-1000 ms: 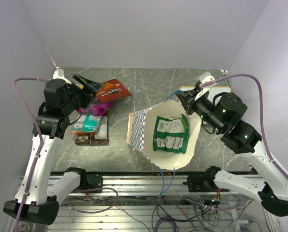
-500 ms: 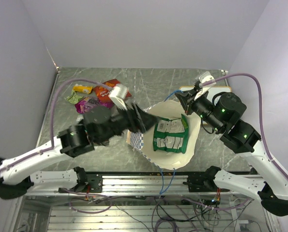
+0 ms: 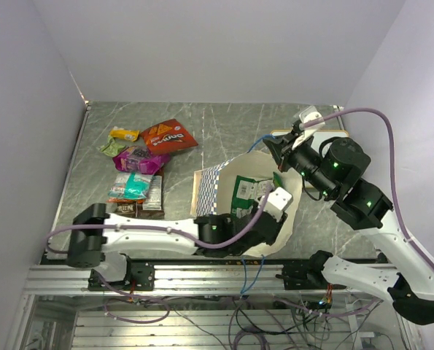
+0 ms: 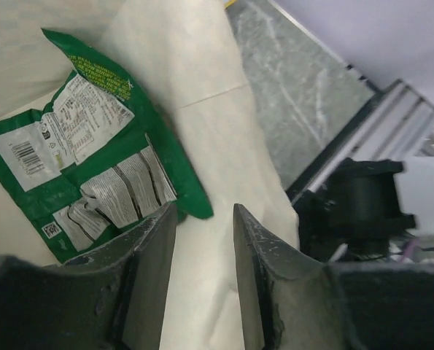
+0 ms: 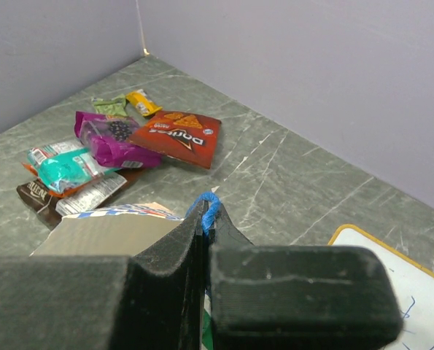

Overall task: Take the snacks out of the paper bag
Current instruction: Take out the snack from the paper bag.

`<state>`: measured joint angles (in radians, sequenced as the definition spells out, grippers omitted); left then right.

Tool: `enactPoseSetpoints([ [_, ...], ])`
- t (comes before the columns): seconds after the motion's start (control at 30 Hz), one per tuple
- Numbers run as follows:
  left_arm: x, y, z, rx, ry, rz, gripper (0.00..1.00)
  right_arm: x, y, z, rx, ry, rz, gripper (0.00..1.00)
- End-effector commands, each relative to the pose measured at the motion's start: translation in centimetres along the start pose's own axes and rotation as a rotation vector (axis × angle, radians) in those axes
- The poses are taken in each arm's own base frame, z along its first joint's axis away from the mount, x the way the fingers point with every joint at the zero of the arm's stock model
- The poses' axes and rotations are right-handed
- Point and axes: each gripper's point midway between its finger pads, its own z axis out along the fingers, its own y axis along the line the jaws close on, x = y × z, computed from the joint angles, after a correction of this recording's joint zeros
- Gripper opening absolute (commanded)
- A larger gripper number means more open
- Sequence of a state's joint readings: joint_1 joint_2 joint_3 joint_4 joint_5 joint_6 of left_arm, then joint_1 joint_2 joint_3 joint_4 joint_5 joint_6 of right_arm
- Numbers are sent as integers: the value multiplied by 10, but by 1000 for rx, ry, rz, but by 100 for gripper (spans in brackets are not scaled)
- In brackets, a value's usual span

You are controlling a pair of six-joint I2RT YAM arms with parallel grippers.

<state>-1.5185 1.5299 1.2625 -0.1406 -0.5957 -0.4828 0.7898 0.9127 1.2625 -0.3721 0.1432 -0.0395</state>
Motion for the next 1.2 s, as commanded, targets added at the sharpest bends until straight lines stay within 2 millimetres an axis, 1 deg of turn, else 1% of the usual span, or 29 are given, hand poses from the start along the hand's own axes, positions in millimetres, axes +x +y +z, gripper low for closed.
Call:
enactPoseSetpoints([
  [0.0, -4, 1, 39, -7, -10, -13, 47, -20, -2, -5, 4, -45, 7, 0],
  [0.07, 8, 5, 55, -29, 25, -1, 49, -22, -3, -6, 9, -47, 4, 0],
  [0.2, 24, 18, 76, -72, 62, -15, 55, -20, -6, -10, 20, -46, 7, 0],
  [0.23, 31, 24, 82, -87, 72, -16, 56, -20, -6, -11, 20, -47, 8, 0],
  [0.33, 44, 38, 92, -144, 94, -8, 58, -20, -6, -11, 21, -47, 10, 0],
  [0.37, 48, 39, 95, -144, 101, -5, 59, -20, -6, -12, 20, -48, 10, 0],
  [0.43, 54, 36, 99, -128, 112, -12, 65, -21, -6, -12, 22, -49, 9, 0],
  [0.57, 56, 27, 101, -75, 101, -41, 70, -22, -7, -13, 25, -55, 6, 0],
  [0.67, 46, 22, 98, -50, 78, -52, 81, -22, -7, -14, 24, -53, 1, 0],
  [0.73, 37, 19, 94, -26, 55, -69, 86, -22, -8, -14, 26, -54, 1, 0],
  [0.8, 37, 18, 92, -15, 50, -73, 89, -22, -8, -15, 28, -56, 0, 0],
  [0.93, 59, 29, 102, -84, 109, -41, 89, -21, -8, -15, 28, -54, -4, 0],
  [1.0, 75, 36, 108, -123, 149, -12, 88, -22, -8, -14, 26, -55, -4, 0],
  [1.07, 91, 50, 115, -184, 199, 10, 83, -23, -8, -14, 24, -54, -5, 0],
  [1.13, 99, 63, 117, -236, 236, 28, 78, -24, -8, -15, 23, -56, -7, 0],
  [1.17, 99, 67, 116, -246, 246, 35, 73, -24, -8, -15, 24, -55, -8, 0],
])
